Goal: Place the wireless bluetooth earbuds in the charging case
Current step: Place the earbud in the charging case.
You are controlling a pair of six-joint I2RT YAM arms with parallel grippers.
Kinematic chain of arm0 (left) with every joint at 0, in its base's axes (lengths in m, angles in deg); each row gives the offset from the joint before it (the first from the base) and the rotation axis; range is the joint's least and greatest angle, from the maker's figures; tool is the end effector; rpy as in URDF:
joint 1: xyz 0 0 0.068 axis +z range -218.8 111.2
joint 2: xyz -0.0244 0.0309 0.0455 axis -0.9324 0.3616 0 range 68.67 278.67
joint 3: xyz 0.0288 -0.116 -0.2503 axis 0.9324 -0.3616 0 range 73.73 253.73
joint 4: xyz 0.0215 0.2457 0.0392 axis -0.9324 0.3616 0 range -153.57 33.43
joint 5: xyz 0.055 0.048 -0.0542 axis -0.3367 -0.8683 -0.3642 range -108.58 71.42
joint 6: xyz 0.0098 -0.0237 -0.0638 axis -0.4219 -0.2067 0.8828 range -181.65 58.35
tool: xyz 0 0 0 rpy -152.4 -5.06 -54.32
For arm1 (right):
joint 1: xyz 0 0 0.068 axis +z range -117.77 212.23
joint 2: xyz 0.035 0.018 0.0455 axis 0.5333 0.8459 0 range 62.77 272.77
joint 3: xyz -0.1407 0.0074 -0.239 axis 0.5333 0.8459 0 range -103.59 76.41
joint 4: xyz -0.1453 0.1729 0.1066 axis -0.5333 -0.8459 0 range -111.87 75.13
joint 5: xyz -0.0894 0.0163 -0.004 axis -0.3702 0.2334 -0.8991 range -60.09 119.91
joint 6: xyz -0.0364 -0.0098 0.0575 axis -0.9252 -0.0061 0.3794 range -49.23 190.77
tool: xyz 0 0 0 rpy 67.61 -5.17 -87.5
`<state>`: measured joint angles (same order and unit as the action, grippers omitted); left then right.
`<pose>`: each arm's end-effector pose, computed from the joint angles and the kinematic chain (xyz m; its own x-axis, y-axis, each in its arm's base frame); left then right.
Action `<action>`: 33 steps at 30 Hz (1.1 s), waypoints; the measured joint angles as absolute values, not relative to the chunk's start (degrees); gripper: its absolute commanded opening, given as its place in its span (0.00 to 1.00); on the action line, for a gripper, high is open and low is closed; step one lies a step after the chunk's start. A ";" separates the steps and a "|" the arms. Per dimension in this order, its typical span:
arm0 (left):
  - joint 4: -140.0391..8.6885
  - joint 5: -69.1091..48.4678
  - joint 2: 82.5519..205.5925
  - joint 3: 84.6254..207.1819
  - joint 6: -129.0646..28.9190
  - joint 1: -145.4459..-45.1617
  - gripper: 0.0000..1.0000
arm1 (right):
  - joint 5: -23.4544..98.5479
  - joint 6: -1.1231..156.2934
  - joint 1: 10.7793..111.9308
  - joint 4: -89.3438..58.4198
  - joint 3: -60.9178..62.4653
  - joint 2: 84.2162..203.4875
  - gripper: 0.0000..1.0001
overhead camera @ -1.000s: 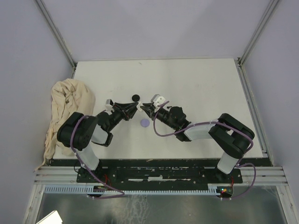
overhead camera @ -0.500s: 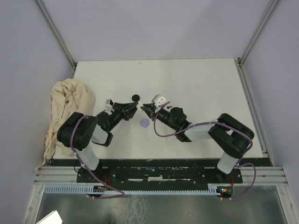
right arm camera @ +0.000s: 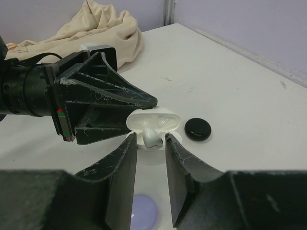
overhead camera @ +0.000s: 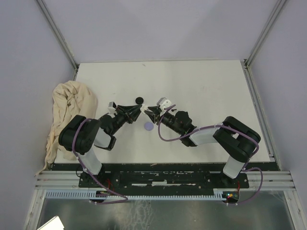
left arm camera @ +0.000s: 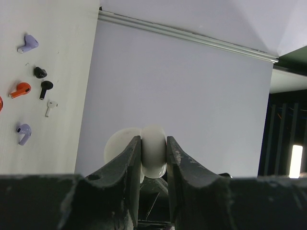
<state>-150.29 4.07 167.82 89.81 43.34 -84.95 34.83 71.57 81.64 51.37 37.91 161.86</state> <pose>0.2585 -0.0971 0.1631 -0.6203 -0.7485 0.2346 -0.1029 -0.2188 -0.9703 0.2291 0.2747 0.2185 0.0527 0.0829 -0.9952 -0.8129 0.5823 0.0054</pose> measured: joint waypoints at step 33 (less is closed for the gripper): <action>-150.29 5.03 168.48 90.90 43.25 -84.95 0.03 | 24.06 70.10 81.64 32.90 37.16 143.24 0.70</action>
